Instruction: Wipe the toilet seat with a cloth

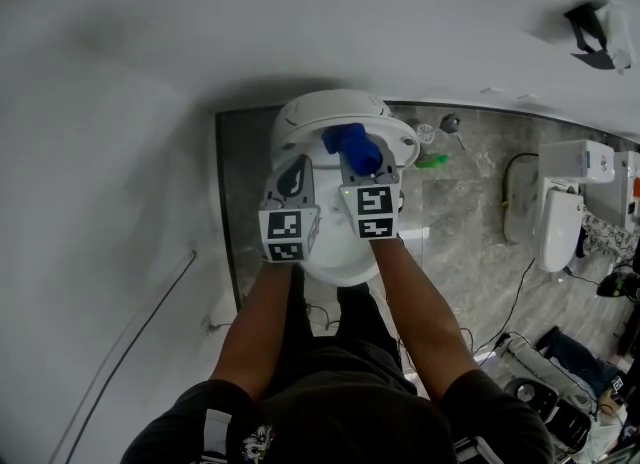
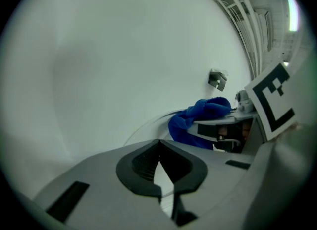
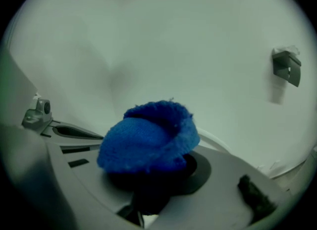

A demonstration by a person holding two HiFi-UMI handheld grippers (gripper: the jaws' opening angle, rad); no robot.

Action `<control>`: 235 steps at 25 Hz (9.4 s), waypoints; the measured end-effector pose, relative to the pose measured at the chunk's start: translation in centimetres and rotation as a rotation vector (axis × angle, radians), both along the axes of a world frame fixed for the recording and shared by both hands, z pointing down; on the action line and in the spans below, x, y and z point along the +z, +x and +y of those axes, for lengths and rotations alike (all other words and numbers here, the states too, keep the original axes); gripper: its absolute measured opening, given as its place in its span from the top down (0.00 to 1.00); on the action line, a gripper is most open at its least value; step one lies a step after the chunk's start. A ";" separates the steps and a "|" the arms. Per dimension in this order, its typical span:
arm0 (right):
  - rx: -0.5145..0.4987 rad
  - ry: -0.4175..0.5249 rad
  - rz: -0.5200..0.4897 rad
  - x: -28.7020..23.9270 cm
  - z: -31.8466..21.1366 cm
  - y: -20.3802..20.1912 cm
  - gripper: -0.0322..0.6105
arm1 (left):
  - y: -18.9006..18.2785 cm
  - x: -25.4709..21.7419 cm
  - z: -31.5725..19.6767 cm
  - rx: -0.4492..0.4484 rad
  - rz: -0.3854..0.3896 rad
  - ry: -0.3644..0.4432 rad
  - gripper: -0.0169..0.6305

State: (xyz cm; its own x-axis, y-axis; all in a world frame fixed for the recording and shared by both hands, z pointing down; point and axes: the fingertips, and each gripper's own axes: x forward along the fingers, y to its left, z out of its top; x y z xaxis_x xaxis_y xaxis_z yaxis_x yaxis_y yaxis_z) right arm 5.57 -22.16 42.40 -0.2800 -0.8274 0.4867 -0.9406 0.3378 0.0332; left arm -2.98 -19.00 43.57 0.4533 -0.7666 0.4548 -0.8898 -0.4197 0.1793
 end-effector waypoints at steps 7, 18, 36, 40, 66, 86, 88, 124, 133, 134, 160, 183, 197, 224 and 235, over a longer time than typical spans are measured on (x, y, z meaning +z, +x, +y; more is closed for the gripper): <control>0.041 -0.015 0.019 0.5 0.5 3.9 0.80 | 3.8 -0.5 0.4 0.018 0.024 -0.004 0.96; 0.094 -0.044 0.029 3.0 1.6 10.2 0.80 | 9.4 1.1 1.6 0.079 -0.007 0.002 0.96; 0.128 -0.105 0.042 12.3 5.9 13.9 0.80 | 11.5 11.9 6.9 0.063 -0.059 -0.120 0.96; 0.136 -0.159 0.066 16.3 6.9 15.2 0.80 | 11.7 13.9 7.3 0.074 -0.061 -0.129 0.96; -0.028 -0.329 0.190 31.9 9.9 7.7 0.80 | 2.1 24.7 9.5 -0.040 -0.076 -0.246 0.96; -0.159 -0.316 0.111 31.5 8.9 -7.8 0.80 | -8.5 24.5 8.4 -0.154 -0.048 -0.269 0.96; -0.162 -0.301 0.105 30.5 8.8 -8.8 0.80 | -9.0 24.0 8.3 -0.153 -0.049 -0.262 0.96; 0.034 0.065 -0.006 1.2 5.4 -5.8 0.80 | -4.8 3.4 1.2 0.190 -0.380 0.125 0.80; 0.063 0.048 -0.007 0.4 10.7 -1.8 0.80 | -1.6 1.2 -1.7 0.312 -0.587 0.235 0.77; 0.066 0.046 -0.009 0.3 11.0 -1.4 0.80 | -1.3 1.0 -2.0 0.323 -0.591 0.234 0.77; -0.053 0.180 -0.113 -6.8 13.4 1.1 0.80 | -0.3 -1.8 0.6 0.158 -0.599 0.211 0.93; 0.164 0.166 -0.081 -6.6 24.4 0.4 0.80 | -1.5 0.1 18.6 0.439 -0.533 0.198 0.94; 0.180 0.096 -0.037 -3.3 30.2 0.5 0.80 | -1.7 3.3 24.9 0.470 -0.548 0.172 0.94; 0.154 0.070 -0.092 -2.5 30.3 2.1 0.80 | -0.5 8.2 28.8 0.609 -0.741 0.146 0.79; 0.094 -0.033 -0.100 2.2 31.8 0.2 0.80 | -0.6 14.9 35.3 0.686 -0.526 -0.169 0.67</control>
State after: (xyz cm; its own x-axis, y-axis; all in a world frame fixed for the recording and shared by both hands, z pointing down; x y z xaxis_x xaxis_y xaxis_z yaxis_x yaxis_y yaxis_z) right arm 5.80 9.63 44.64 -0.2505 -0.8365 0.4874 -0.9662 0.2474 -0.0720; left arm -3.59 16.26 58.42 0.4888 -0.3056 0.8171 -0.4356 -0.8970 -0.0749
